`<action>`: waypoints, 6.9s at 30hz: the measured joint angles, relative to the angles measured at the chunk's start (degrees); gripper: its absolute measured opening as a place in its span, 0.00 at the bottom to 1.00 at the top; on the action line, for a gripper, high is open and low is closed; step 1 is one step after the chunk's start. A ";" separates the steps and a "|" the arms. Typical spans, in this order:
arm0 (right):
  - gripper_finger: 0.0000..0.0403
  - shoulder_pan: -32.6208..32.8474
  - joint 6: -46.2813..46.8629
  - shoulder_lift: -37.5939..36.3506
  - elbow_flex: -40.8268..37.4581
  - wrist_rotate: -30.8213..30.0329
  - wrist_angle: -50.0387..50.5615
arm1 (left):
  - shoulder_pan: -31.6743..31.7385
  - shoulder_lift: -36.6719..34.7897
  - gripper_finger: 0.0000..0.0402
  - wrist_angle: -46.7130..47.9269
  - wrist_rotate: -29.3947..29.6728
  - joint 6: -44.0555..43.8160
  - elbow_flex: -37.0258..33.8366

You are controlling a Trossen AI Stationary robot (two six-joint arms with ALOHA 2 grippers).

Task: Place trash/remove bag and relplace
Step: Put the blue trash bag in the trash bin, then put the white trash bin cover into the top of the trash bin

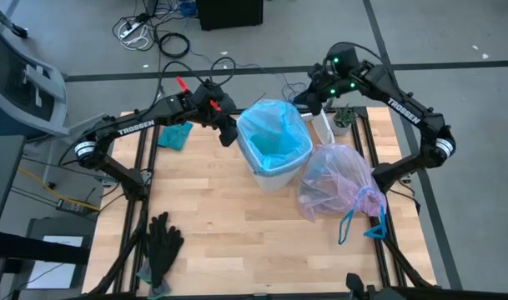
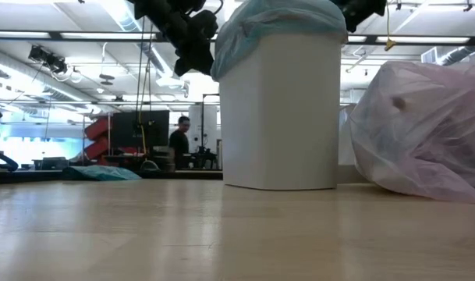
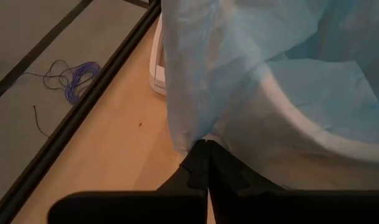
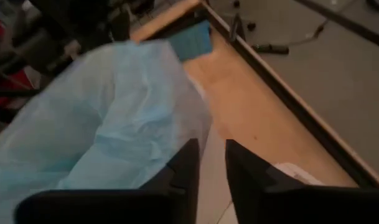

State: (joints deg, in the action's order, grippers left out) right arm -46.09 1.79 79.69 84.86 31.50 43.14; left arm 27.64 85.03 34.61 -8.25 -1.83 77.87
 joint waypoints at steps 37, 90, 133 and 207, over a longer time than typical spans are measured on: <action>0.02 2.17 -8.54 8.37 8.92 6.13 10.14 | 0.02 0.00 0.01 0.06 1.20 1.78 -0.04; 0.31 3.63 -6.55 8.65 8.83 -8.09 21.41 | 0.07 0.00 0.26 3.53 6.26 -2.86 -0.04; 0.26 7.09 16.42 -33.93 -36.36 -28.38 7.23 | -25.35 -13.00 0.33 -6.62 37.12 -27.40 -12.28; 0.03 6.45 -18.39 -12.28 10.73 -48.14 -3.16 | -26.31 -17.25 0.33 -17.64 38.27 -24.03 -20.90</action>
State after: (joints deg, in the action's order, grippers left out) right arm -39.65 -16.59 67.40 95.59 -16.64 39.98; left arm 1.33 67.79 16.97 30.02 -25.86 56.97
